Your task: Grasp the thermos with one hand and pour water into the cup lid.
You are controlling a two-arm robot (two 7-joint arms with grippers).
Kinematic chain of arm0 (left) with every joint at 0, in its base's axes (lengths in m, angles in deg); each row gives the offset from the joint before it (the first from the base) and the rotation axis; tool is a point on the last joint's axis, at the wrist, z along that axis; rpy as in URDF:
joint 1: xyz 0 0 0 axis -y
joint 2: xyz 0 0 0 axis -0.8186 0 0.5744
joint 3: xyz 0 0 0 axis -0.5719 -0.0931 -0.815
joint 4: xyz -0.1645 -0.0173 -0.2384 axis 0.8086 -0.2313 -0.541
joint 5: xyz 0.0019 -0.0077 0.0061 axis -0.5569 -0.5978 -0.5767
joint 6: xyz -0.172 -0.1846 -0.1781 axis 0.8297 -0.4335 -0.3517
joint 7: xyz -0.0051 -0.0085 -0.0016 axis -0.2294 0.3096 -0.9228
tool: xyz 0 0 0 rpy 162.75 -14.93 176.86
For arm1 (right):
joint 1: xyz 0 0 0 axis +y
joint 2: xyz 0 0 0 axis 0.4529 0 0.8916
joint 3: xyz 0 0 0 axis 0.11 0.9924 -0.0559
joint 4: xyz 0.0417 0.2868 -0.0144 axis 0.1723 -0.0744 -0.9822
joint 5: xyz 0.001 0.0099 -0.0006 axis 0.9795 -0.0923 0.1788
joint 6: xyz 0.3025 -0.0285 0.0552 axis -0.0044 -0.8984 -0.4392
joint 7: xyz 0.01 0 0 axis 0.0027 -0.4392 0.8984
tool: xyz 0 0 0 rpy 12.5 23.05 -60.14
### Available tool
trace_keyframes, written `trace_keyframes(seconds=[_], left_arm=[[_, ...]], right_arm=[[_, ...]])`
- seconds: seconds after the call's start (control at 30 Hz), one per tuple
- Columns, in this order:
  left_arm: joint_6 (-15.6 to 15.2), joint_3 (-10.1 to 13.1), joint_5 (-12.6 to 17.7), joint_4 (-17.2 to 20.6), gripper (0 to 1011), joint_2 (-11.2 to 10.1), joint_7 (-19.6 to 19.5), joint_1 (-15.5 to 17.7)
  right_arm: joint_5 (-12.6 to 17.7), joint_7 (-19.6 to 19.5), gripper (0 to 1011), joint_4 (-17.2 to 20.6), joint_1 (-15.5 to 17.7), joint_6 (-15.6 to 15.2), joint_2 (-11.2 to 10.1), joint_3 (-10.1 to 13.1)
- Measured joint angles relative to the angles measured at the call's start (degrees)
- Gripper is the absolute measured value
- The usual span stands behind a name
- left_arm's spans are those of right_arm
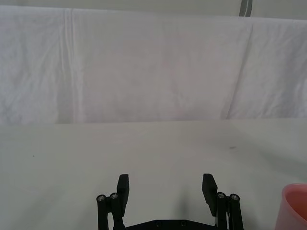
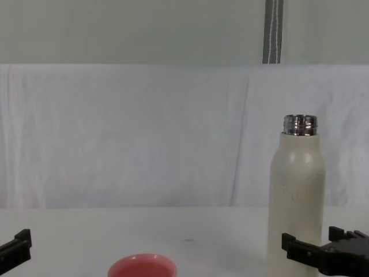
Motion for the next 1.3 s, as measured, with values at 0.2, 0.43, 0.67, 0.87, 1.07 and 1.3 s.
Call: trace_keyframes(seconds=[0.2, 0.43, 0.67, 0.87, 1.07, 1.3], left_arm=[[0.0, 0.0, 0.0, 0.0, 1001, 0.0, 0.0, 0.0], [0.0, 0.0, 0.0, 0.0, 1001, 0.0, 0.0, 0.0], [0.0, 0.0, 0.0, 0.0, 1001, 0.0, 0.0, 0.0], [0.0, 0.0, 0.0, 0.0, 1001, 0.0, 0.0, 0.0], [0.0, 0.0, 0.0, 0.0, 1001, 0.0, 0.0, 0.0], [0.0, 0.0, 0.0, 0.0, 1001, 0.0, 0.0, 0.0]], right_arm=[[-0.23, -0.66, 1001, 1.78, 1.44, 0.04, -0.25, 0.54], [-1.08, -1.48, 1001, 4.33, 3.31, 1.34, -0.3, 1.02], [-2.35, -2.2, 1001, 7.07, 5.48, 2.66, -0.36, 1.3], [-4.11, -3.1, 1001, 9.26, 7.71, 3.84, -0.15, 1.37], [-6.32, -4.24, 1001, 10.45, 9.61, 5.4, 0.4, 1.49], [-8.26, -4.86, 1001, 11.64, 10.94, 6.81, 1.28, 1.88]])
